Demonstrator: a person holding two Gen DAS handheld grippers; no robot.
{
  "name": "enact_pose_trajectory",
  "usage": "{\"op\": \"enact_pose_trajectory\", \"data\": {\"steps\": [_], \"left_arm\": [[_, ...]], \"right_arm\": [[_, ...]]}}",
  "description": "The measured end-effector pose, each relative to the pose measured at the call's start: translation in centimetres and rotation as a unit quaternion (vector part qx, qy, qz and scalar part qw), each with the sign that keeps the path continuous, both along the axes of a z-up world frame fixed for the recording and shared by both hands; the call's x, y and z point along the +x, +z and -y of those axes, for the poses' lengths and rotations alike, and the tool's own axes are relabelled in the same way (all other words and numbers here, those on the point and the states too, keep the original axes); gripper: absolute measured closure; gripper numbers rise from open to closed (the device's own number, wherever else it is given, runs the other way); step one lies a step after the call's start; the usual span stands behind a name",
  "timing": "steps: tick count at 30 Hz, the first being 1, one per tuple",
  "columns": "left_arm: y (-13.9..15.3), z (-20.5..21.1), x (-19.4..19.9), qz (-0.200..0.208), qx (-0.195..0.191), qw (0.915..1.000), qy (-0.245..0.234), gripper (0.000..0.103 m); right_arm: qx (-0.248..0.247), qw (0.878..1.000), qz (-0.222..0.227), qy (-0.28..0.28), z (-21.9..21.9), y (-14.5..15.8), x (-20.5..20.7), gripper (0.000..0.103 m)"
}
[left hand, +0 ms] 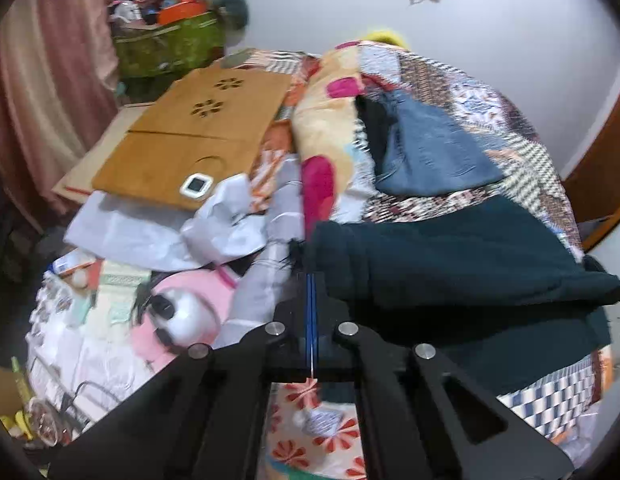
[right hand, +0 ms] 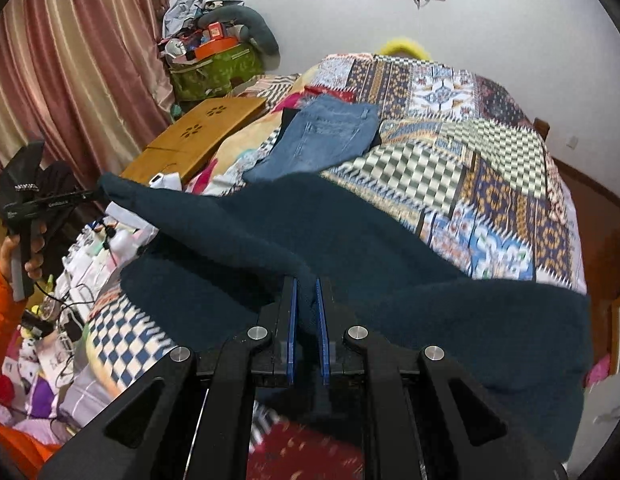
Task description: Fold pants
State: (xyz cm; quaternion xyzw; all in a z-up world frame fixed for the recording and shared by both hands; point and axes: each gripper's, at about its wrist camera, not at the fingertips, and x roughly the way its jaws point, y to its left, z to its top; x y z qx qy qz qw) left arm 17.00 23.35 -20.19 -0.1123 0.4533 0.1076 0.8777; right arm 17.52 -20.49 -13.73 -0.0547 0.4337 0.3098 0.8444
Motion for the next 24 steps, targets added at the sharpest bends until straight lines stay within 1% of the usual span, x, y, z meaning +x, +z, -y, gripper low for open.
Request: {"op": "enact_pose_trajectory", "data": {"steps": [2, 5, 8, 10, 12, 14, 15, 16, 17, 18, 19, 20, 21, 22, 24], "left_arm": [[-0.5, -0.3, -0.9, -0.003, -0.013, 0.9999, 0.002, 0.103], [-0.9, -0.1, -1.6, -0.014, -0.007, 0.9999, 0.0, 0.103], [-1.0, 0.5, -1.5, -0.019, -0.011, 0.9997, -0.01, 0.103], [-0.9, 1.3, -1.0, -0.021, -0.005, 0.9996, -0.018, 0.103], [-0.7, 2.1, -0.6, -0.021, 0.004, 0.9994, -0.028, 0.1], [-0.5, 3.2, 0.1, -0.022, 0.006, 0.9989, -0.041, 0.091], [-0.4, 3.6, 0.4, -0.021, 0.006, 0.9987, -0.046, 0.088], [-0.1, 4.3, 0.9, -0.02, 0.006, 0.9985, -0.052, 0.08], [0.0, 4.8, 1.3, -0.019, 0.008, 0.9983, -0.055, 0.069], [0.3, 5.4, 1.7, -0.016, 0.011, 0.9981, -0.059, 0.063], [0.5, 5.9, 2.0, -0.013, 0.013, 0.9979, -0.062, 0.052], [0.8, 6.5, 2.5, -0.01, 0.017, 0.9975, -0.068, 0.043], [1.1, 7.1, 3.0, -0.008, 0.019, 0.9972, -0.072, 0.04], [1.4, 7.8, 3.5, -0.006, 0.02, 0.9968, -0.077, 0.034], [1.9, 8.8, 4.6, -0.003, 0.018, 0.9962, -0.086, 0.029]], "right_arm": [[0.0, 1.0, -0.005, 0.0, 0.1, -0.6, -0.6, 0.095], [0.002, 1.0, -0.014, -0.004, 0.3, -1.3, -1.3, 0.095], [0.004, 1.0, -0.028, -0.011, 0.6, -2.1, -1.7, 0.095], [-0.001, 0.999, -0.036, -0.013, 0.6, -2.6, -2.1, 0.094], [-0.006, 0.999, -0.039, -0.013, 0.8, -2.7, -2.3, 0.092], [-0.013, 0.999, -0.033, -0.019, 1.1, -2.2, -2.6, 0.089], [-0.016, 0.999, -0.029, -0.024, 1.3, -1.9, -2.6, 0.085], [-0.019, 0.999, -0.026, -0.032, 1.7, -1.6, -2.5, 0.077], [-0.017, 0.999, -0.022, -0.042, 2.3, -1.3, -2.4, 0.071], [-0.01, 0.998, -0.016, -0.052, 3.0, -0.9, -2.3, 0.061], [-0.004, 0.998, -0.011, -0.062, 3.7, -0.6, -2.3, 0.056], [0.0, 0.997, -0.008, -0.074, 4.5, -0.3, -2.1, 0.054], [0.0, 0.997, -0.006, -0.082, 5.1, -0.1, -1.9, 0.053], [0.001, 0.995, -0.004, -0.098, 6.2, 0.2, -1.6, 0.053], [0.003, 0.992, -0.001, -0.124, 8.1, 0.5, -1.0, 0.053]]}}
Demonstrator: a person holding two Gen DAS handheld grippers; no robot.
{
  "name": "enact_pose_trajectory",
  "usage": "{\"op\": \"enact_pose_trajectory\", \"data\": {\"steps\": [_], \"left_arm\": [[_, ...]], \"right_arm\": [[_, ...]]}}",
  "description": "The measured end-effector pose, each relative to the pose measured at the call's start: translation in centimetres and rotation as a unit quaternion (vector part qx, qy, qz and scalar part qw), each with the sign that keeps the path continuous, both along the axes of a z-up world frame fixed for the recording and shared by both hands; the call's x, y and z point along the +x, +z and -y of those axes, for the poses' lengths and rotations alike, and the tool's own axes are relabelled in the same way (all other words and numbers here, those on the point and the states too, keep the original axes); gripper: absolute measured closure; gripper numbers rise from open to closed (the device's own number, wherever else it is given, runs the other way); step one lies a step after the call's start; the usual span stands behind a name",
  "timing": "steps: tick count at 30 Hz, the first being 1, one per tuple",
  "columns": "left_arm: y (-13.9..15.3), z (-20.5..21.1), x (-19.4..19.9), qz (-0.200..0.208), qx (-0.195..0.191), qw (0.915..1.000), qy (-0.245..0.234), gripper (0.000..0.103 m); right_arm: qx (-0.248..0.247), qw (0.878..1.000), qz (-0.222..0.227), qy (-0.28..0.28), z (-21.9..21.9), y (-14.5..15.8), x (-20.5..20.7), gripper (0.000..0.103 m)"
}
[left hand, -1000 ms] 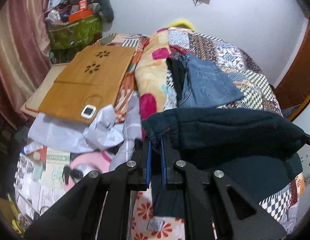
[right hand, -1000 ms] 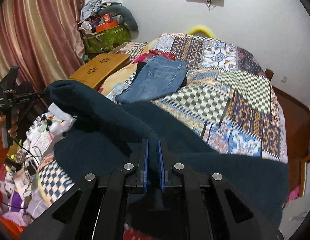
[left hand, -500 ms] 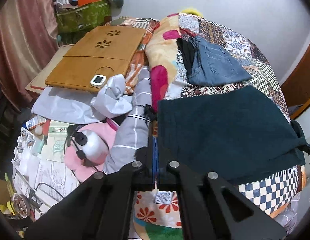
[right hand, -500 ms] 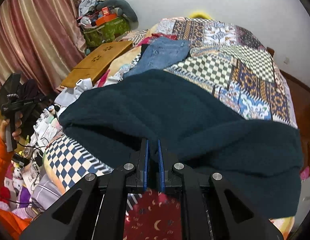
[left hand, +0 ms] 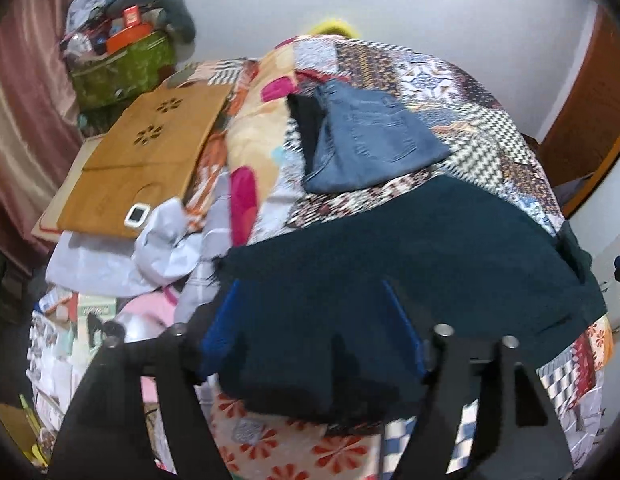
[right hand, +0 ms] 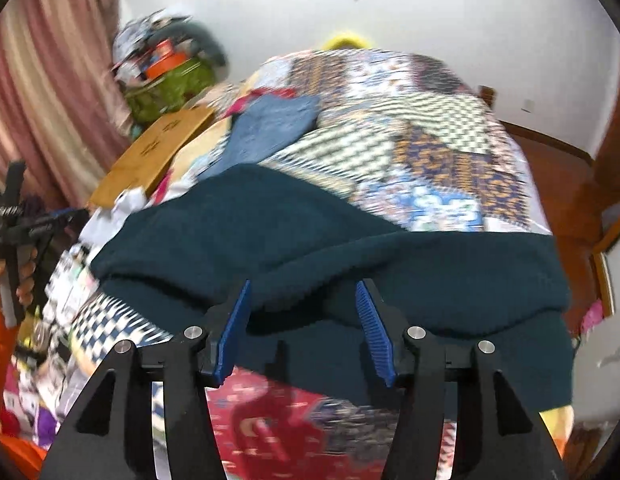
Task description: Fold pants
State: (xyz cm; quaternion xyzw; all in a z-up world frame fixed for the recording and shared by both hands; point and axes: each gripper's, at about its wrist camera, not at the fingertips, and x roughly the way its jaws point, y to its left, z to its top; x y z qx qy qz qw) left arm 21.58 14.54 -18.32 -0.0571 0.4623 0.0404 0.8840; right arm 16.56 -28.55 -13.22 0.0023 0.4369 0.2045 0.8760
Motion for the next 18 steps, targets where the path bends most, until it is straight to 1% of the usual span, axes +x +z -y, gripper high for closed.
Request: {"op": "enact_pose_trajectory", "data": {"steps": [2, 5, 9, 12, 15, 18], "left_arm": [[0.4, 1.2, 1.2, -0.001, -0.001, 1.0, -0.007, 0.022], [0.9, 2.9, 3.3, 0.0, 0.001, 0.9998, -0.018, 0.018], [0.9, 5.0, 6.5, -0.003, 0.014, 0.9994, -0.032, 0.017], [0.6, 6.5, 8.8, -0.007, 0.023, 0.9987, -0.044, 0.017], [0.0, 7.4, 10.6, -0.008, 0.024, 0.9983, -0.053, 0.015], [-1.1, 8.0, 12.8, -0.017, 0.026, 0.998, -0.055, 0.014]], "right_arm": [[-0.004, 1.0, 0.001, -0.026, 1.9, 0.1, 0.7, 0.053], [-0.009, 0.998, 0.001, -0.066, 5.1, 0.3, 1.9, 0.053], [-0.021, 0.993, 0.005, -0.118, 9.4, 0.1, 4.2, 0.052], [-0.025, 0.987, -0.002, -0.159, 12.9, -0.6, 6.3, 0.052], [-0.026, 0.98, -0.014, -0.196, 16.1, -2.0, 8.7, 0.052], [-0.032, 0.974, -0.03, -0.221, 18.1, -3.5, 11.0, 0.052]]}}
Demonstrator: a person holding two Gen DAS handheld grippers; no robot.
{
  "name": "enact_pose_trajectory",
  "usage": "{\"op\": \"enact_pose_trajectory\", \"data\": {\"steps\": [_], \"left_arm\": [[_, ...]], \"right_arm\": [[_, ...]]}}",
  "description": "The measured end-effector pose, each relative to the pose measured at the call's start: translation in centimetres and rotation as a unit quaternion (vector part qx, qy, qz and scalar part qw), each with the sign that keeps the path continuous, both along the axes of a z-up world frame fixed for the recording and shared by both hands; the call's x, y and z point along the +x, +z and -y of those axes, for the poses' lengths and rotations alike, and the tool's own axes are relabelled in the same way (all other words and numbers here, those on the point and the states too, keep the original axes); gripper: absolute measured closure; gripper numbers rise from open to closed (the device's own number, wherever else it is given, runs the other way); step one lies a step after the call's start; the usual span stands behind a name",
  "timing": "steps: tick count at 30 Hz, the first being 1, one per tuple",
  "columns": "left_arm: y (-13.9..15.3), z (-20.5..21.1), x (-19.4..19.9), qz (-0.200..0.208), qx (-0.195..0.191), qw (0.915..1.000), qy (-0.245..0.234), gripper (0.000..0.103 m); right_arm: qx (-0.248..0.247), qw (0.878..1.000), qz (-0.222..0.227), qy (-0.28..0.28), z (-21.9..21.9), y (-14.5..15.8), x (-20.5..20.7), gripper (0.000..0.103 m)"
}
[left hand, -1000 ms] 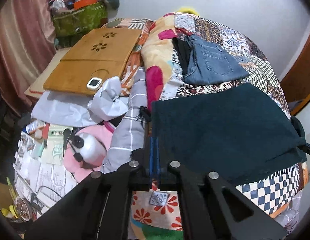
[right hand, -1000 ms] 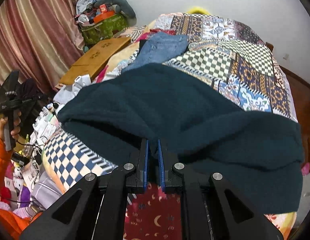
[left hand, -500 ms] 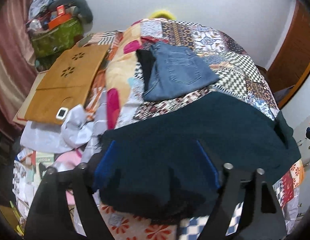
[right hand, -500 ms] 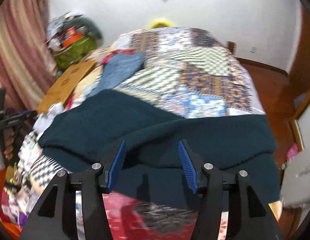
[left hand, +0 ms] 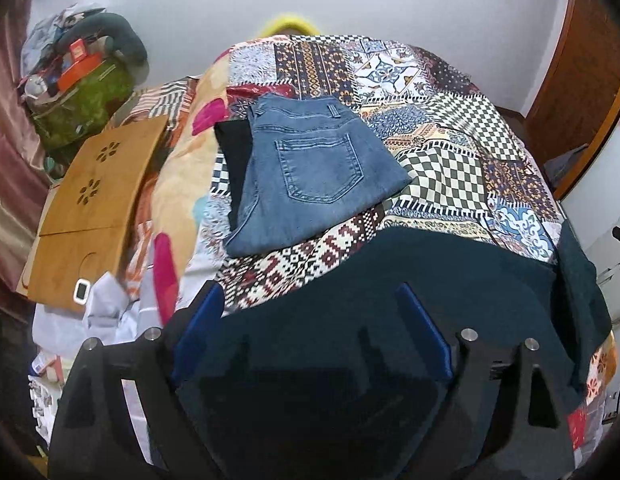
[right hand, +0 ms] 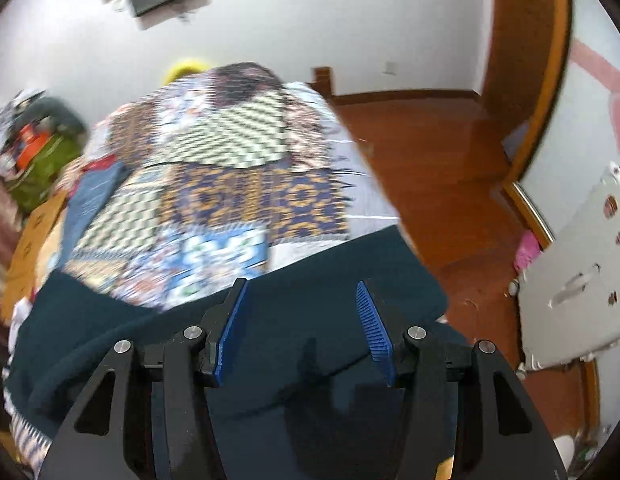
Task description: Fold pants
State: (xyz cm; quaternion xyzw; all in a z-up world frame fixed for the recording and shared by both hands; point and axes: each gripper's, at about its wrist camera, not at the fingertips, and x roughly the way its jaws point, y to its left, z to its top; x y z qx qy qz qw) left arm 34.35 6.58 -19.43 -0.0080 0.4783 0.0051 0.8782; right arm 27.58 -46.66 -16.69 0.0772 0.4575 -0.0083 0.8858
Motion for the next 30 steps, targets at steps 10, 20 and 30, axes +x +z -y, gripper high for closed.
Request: {"op": "enact_pose_trajectory", "data": {"steps": [10, 20, 30], "left_arm": [[-4.5, 0.3, 4.2, -0.047, 0.011, 0.9988, 0.009, 0.014], [-6.8, 1.2, 5.2, -0.071, 0.034, 0.9969, 0.001, 0.014], [-4.7, 4.3, 3.4, -0.068, 0.025, 0.9969, -0.031, 0.014]], "right_arm": [[0.026, 0.994, -0.081, -0.068, 5.7, -8.5, 10.1, 0.053], [0.064, 0.98, -0.156, -0.106, 7.9, -14.5, 13.2, 0.07], [0.031, 0.989, -0.101, -0.101, 7.3, -10.6, 10.4, 0.092]]}}
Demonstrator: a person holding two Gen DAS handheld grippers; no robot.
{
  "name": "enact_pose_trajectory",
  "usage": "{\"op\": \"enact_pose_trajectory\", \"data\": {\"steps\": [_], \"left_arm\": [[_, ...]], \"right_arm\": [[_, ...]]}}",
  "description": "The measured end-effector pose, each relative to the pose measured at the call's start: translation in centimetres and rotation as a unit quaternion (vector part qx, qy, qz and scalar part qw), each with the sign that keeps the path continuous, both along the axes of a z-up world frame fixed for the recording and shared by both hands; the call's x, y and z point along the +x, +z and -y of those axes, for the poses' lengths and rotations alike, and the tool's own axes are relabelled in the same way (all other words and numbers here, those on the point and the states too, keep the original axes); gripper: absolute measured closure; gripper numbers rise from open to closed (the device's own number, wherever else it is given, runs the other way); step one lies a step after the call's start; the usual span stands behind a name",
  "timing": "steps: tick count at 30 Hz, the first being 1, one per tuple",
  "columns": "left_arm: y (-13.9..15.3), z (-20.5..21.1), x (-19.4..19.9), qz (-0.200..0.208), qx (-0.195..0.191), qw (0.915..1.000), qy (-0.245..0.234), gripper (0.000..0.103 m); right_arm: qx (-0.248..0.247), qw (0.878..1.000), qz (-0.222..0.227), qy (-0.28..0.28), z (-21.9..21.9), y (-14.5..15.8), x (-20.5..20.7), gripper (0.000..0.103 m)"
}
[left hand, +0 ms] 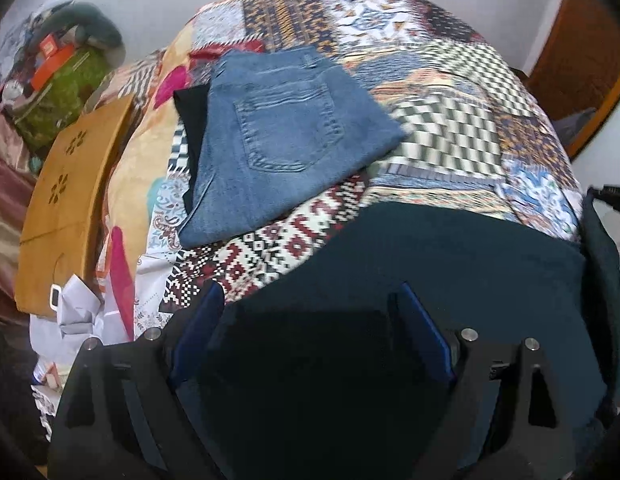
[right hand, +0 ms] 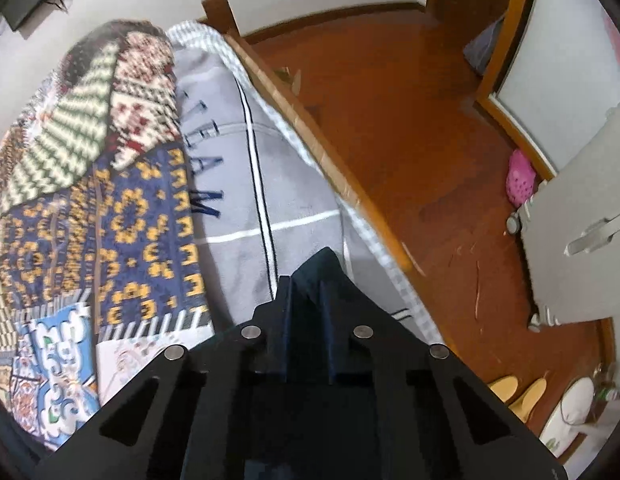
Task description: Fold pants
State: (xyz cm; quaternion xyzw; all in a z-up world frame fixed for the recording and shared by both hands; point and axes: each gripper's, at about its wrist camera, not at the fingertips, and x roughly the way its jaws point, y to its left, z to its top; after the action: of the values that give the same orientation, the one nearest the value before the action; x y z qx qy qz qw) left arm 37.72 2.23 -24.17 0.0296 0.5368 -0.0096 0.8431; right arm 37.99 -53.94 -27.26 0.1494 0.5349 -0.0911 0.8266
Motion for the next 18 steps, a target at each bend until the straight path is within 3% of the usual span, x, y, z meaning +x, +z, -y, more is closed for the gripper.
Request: {"op": "enact_pose_trajectory", "data": {"steps": [6, 12, 18], "left_arm": [[2.3, 3.9, -2.7, 0.011, -0.008, 0.9985, -0.053, 0.014], [1.9, 8.9, -4.7, -0.003, 0.0, 0.994, -0.11, 0.014], [0.8, 13.6, -6.3, -0.024, -0.005, 0.9882, -0.151, 0.014]], "right_arm": [[0.011, 0.997, 0.071, -0.006, 1.5, 7.5, -4.0, 0.092], [-0.001, 0.988, 0.156, 0.001, 4.0, 16.0, -10.2, 0.092], [-0.02, 0.981, 0.195, 0.01, 4.7, 17.2, -13.6, 0.093]]}}
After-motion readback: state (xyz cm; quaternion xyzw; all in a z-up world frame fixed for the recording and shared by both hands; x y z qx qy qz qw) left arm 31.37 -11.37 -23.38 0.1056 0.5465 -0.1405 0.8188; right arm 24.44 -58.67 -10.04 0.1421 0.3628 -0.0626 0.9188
